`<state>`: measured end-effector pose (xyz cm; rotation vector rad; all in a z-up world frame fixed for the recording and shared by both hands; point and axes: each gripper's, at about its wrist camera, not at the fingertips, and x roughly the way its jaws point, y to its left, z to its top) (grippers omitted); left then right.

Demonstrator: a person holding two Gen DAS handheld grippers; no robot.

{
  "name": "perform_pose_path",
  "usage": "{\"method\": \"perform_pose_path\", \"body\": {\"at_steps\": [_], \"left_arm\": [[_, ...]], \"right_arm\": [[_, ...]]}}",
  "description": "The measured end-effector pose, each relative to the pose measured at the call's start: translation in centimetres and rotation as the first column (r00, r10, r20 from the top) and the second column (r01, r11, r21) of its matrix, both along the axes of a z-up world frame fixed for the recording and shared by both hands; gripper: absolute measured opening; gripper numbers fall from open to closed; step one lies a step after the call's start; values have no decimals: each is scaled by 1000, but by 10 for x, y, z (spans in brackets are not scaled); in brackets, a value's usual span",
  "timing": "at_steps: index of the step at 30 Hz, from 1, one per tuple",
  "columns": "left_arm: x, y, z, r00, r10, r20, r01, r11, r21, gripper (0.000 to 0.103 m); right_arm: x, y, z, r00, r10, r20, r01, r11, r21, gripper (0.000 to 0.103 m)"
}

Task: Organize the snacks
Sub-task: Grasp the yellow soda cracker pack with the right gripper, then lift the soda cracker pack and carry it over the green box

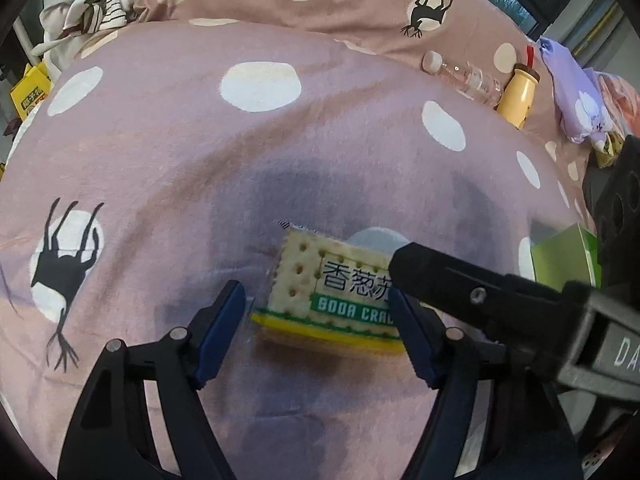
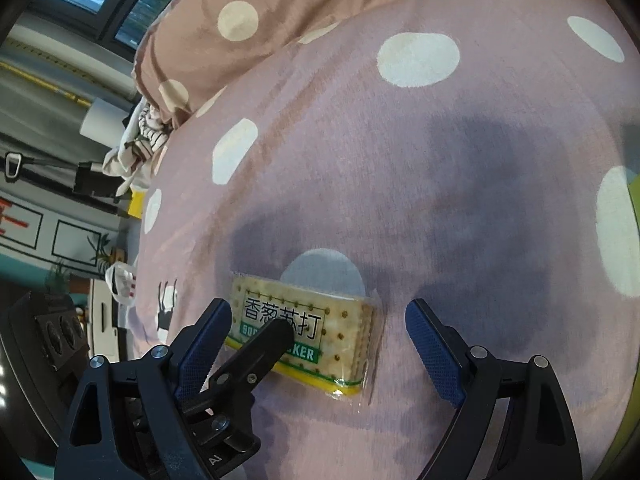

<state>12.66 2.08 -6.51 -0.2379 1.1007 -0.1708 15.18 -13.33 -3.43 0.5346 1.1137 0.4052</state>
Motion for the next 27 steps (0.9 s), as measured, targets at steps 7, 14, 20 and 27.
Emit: {"method": "perform_pose_path", "body": {"at_steps": [7, 14, 20, 27], "left_arm": [[-5, -11, 1, 1000, -17, 19, 17, 1000, 7, 62], [-23, -20, 13, 999, -7, 33, 6, 1000, 16, 59], [-57, -25, 39, 996, -5, 85, 4, 1000, 18, 59], [-100, -24, 53, 993, 6, 118, -7, 1000, 9, 59]], "right_arm": [[1, 10, -2, 1000, 1, 21, -1, 1000, -23, 82], [-12, 13, 8, 999, -1, 43, 6, 995, -104, 76], [-46, 12, 36, 991, 13, 130, 7, 989, -149, 76], [-91, 12, 54, 983, 20, 182, 8, 988, -154, 76]]}}
